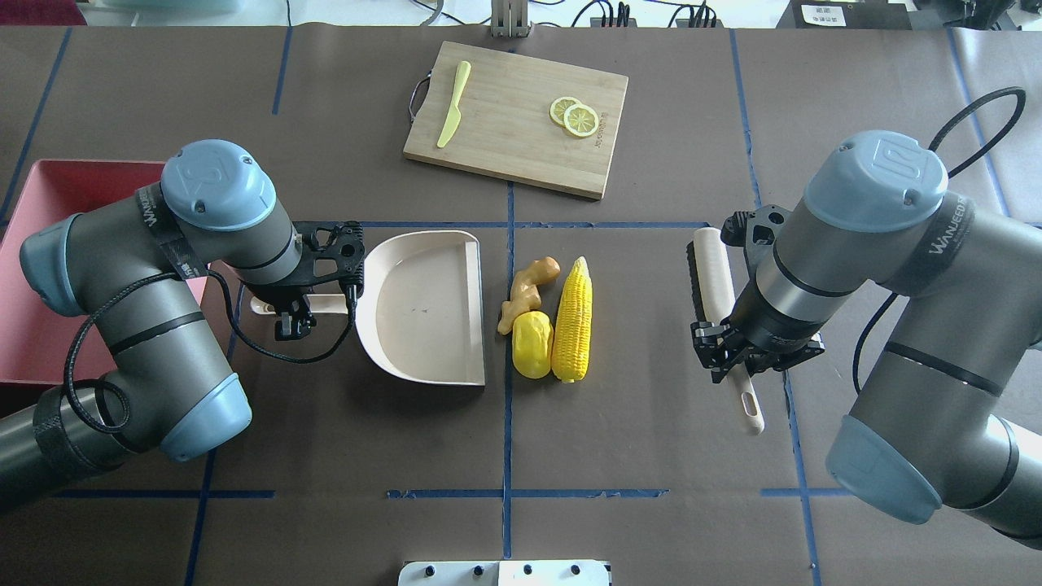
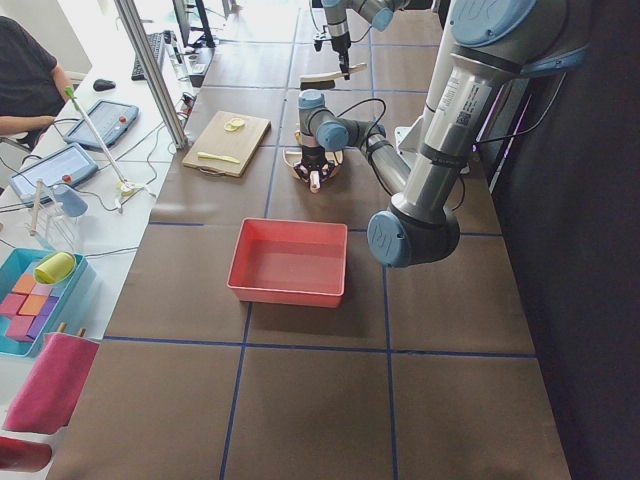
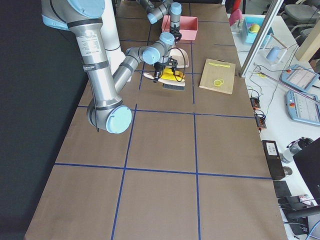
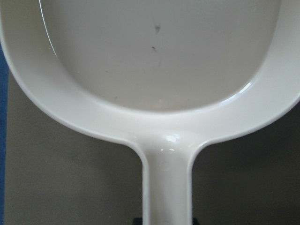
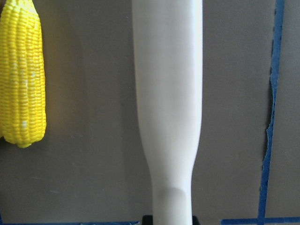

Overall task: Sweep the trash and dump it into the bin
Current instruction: 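Carry the brush with the right gripper toward the corn, potato and ginger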

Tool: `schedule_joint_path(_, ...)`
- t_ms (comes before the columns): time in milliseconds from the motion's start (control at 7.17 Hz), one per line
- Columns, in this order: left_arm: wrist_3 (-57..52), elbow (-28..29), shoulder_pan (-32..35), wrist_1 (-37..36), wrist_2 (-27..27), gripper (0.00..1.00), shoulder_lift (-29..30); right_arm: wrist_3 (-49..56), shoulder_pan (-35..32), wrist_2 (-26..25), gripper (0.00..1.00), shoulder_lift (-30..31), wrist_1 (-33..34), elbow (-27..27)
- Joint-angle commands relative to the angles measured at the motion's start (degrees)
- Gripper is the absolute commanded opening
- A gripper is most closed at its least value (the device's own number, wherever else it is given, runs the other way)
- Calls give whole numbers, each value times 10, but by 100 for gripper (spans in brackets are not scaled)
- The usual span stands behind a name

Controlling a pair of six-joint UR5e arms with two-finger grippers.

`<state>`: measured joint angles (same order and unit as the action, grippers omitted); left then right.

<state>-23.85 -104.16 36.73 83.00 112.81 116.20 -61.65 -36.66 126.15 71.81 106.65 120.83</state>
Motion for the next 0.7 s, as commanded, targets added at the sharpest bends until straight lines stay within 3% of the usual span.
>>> schedule_joint_path(0,0,-3,-20,-37,-19,0,14,-1,9,-4,0,-10,3,-7)
schedule_joint_path(558,9,8,-31,-37,-26,0,29,-16,48,-27,0,-54,3,-60)
